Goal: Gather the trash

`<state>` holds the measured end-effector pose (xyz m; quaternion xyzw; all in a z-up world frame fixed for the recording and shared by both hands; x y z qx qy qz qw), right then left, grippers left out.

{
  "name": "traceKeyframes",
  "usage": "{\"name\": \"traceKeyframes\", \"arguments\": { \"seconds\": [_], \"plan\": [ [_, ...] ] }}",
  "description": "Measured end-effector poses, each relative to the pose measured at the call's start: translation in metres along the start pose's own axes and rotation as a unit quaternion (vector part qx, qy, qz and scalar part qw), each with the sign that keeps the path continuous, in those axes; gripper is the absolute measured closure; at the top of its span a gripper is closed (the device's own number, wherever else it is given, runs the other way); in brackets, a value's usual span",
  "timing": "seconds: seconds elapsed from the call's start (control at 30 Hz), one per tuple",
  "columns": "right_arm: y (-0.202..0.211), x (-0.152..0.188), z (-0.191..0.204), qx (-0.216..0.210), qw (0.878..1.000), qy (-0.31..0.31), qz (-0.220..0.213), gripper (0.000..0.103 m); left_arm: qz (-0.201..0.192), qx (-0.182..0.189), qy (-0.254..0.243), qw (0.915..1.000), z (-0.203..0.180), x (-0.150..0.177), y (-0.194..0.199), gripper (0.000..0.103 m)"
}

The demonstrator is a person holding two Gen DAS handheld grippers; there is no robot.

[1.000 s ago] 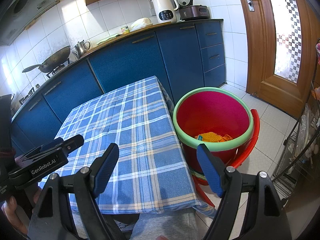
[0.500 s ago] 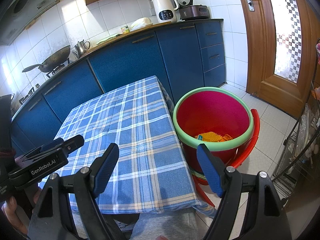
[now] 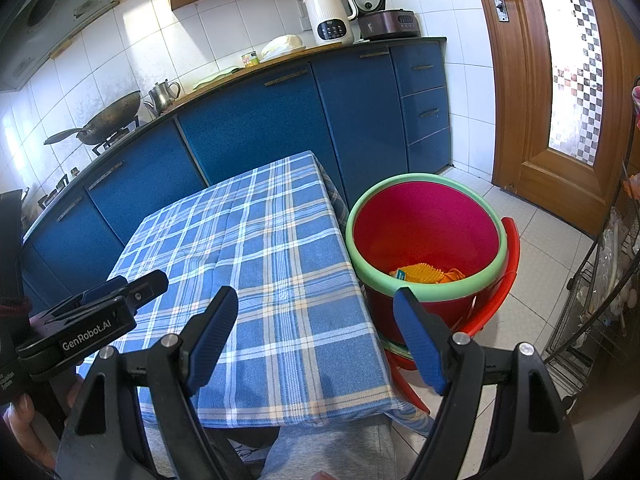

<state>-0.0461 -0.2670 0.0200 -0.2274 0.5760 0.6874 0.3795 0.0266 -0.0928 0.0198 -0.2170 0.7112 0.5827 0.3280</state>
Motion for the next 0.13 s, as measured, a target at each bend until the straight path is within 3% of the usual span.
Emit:
{"name": "traceKeyframes", "arguments": {
  "seconds": [0.13],
  "plan": [
    [-0.0002,0.0000,-0.0001,0.000,1.000,0.000,0.000,0.023,0.002,-0.001,0.000,1.0000,-0.0015,0.0021,-0.0006,0.032]
  ]
}}
Point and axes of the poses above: each gripper's, at about its wrist camera, not at the fingertips, and y roughly against the way its jaws point, z to its left, x to its underside, the point moved 1 cm from there along -y, roughly the way its jaws point, and after that the axes turned 1 degree about y, right-handed, at the moved point
